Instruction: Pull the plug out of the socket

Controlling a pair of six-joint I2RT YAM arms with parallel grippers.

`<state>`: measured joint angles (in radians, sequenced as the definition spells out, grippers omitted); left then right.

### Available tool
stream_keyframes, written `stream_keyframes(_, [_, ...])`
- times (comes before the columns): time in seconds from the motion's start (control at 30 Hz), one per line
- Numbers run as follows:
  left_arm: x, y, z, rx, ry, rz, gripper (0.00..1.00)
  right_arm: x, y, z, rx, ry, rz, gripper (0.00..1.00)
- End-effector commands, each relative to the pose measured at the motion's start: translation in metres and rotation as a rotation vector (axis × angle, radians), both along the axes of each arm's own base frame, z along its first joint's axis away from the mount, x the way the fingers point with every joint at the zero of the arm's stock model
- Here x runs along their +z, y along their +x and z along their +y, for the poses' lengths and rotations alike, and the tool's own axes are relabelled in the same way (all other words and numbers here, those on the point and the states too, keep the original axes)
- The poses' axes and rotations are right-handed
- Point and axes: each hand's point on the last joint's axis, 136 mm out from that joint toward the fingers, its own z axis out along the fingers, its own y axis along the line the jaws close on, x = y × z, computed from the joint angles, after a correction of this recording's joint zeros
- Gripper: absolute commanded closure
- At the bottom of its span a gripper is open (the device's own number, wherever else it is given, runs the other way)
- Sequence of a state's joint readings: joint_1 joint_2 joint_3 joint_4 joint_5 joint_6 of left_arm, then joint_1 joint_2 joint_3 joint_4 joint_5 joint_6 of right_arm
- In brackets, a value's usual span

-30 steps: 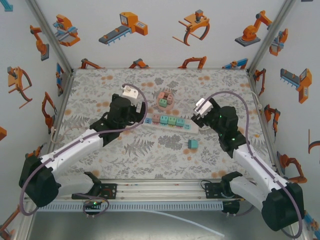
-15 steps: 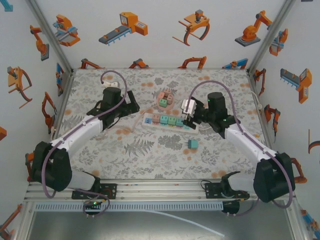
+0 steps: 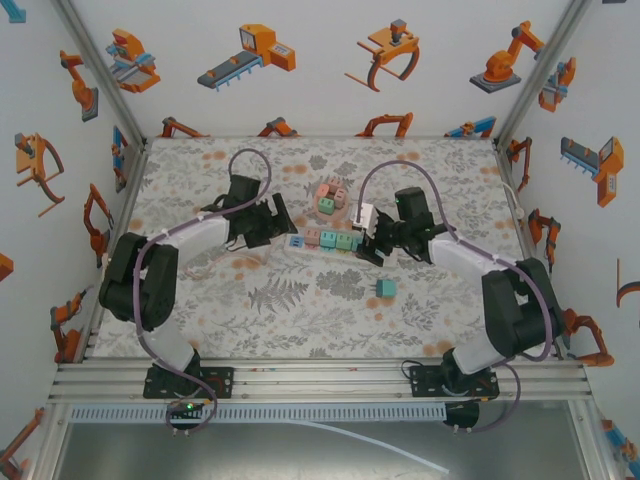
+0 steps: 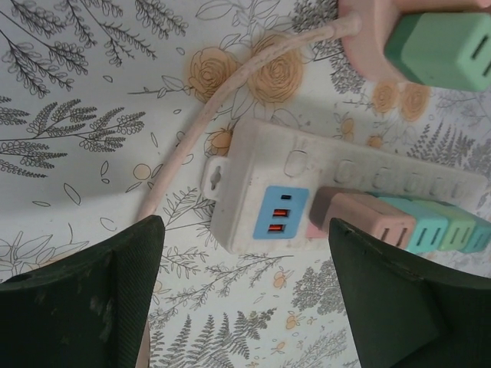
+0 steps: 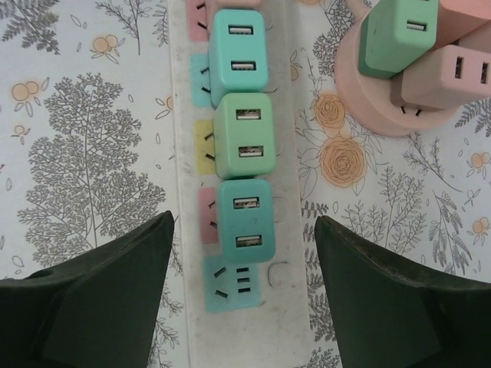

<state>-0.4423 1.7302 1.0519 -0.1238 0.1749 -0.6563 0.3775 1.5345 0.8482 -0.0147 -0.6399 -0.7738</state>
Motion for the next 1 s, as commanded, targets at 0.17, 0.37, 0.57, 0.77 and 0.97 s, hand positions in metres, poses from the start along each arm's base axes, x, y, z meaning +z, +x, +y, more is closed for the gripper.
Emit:
stream_keyframes(0.17, [-0.012,-0.003,-0.009,-0.057,0.008,0.04,0.33,-0.012,0.006,0.009,0.014,-0.002,0.009,0.43])
stream_keyframes(0.37, [-0.018,-0.007,-0.019,-0.104,0.033,0.062,0.35,-0.014,0.006,0.011,0.041,-0.017,0.027,0.52])
stream_keyframes(0.57, [-0.024,-0.009,-0.02,-0.116,0.075,0.07,0.35,-0.017,0.007,0.013,0.059,-0.044,0.044,0.59])
stream_keyframes(0.77, [-0.036,-0.014,-0.015,-0.108,0.144,0.103,0.36,-0.014,0.006,0.019,0.083,-0.03,0.048,0.7])
stream_keyframes(0.97, [-0.055,-0.023,-0.002,-0.044,0.219,0.166,0.4,-0.008,0.002,0.024,0.106,-0.007,0.022,0.76])
